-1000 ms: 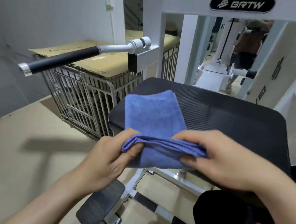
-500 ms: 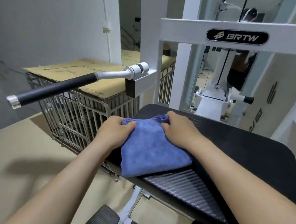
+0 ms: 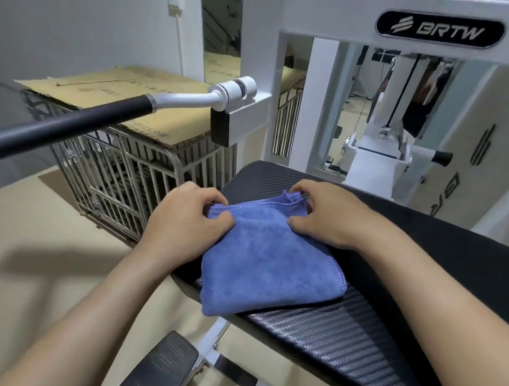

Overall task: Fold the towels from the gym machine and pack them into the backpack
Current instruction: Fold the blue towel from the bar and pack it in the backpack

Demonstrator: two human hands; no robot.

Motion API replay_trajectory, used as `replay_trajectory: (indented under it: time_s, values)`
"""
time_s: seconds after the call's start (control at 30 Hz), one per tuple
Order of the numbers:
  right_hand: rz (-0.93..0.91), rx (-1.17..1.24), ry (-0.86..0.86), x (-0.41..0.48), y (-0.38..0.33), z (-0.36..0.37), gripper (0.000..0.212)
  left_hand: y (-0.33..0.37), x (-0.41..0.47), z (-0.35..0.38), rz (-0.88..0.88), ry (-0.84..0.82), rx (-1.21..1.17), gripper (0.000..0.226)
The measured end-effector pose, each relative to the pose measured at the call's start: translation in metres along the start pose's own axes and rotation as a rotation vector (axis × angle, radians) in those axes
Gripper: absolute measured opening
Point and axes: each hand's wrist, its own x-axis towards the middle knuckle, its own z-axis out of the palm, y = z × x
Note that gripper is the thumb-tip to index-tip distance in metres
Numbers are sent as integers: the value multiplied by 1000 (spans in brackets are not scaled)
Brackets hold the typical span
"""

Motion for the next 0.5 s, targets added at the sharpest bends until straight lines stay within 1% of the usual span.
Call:
replay_trajectory:
  time_s: [0.03,0.07,0.1,0.13,0.2,0.27,0.3,0.37,0.43,0.47,0.5]
  values:
    - [10,-68,-39,1,-2,-5,49,-1,2,0,64,-49,81,21]
    - [23,-92,-93,3,-5,-11,56,0,5,-3,106,-111,149,31]
    - [31,-90,-157,6,-9,-16,57,1,8,-7,120,-179,186,37]
    - [33,-81,-226,10,-13,-20,52,4,11,-11,119,-251,172,37]
    - [17,-92,-352,16,-20,-24,40,11,13,-18,84,-405,4,26]
    - [-16,-84,-378,16,-22,-24,28,11,11,-22,56,-534,-113,14]
    - [-42,-29,-367,14,-21,-24,21,11,9,-26,57,-577,-135,14]
    - [-91,208,-338,5,-17,-24,11,8,6,-35,66,-628,-209,22]
    - [-123,467,-332,-6,-15,-25,14,14,1,-45,50,-662,-428,28]
    - [-150,587,-325,-12,-16,-26,16,19,-1,-48,65,-671,-493,35]
    - [-173,699,-302,-16,-16,-25,19,27,-3,-50,121,-664,-475,42]
